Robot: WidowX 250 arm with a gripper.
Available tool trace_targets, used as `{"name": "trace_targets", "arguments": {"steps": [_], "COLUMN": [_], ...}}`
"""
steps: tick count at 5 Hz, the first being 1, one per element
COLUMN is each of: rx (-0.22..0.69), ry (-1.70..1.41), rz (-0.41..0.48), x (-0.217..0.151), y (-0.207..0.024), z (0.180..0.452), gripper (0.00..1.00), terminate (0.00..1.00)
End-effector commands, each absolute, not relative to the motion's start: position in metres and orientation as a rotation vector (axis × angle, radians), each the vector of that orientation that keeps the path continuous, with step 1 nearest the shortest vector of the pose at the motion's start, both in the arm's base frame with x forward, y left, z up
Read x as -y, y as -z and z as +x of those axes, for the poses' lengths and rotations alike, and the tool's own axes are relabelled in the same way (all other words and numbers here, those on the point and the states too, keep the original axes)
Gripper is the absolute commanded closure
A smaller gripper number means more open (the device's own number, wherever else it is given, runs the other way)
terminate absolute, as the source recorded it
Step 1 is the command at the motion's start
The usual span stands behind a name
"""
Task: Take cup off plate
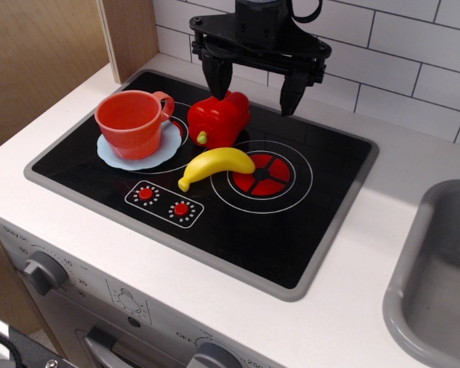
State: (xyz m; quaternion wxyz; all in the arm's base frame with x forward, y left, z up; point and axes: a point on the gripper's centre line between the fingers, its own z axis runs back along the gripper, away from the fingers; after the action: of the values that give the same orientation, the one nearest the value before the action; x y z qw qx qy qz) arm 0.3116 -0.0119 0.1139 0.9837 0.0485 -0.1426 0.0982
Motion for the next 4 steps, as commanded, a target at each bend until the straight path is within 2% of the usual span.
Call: {"name": "trace_targets", "arguments": {"steps": [1,2,3,4], "rx": [0.287,0.282,0.254,0.145], "ry": [-0.197,-0.125,-0.034,0.151], "rz": [0.097,0.144,0.142,0.140], "x": [0.012,0.007,-0.010,-0.028], "y": [-0.114,-0.121,-0.131,-0.135], "z": [0.312,0.309,0.304,0.306], "gripper": [0.00,0.00,0.00,0.00], "terminate": [0.00,0.00,0.00,0.00]}}
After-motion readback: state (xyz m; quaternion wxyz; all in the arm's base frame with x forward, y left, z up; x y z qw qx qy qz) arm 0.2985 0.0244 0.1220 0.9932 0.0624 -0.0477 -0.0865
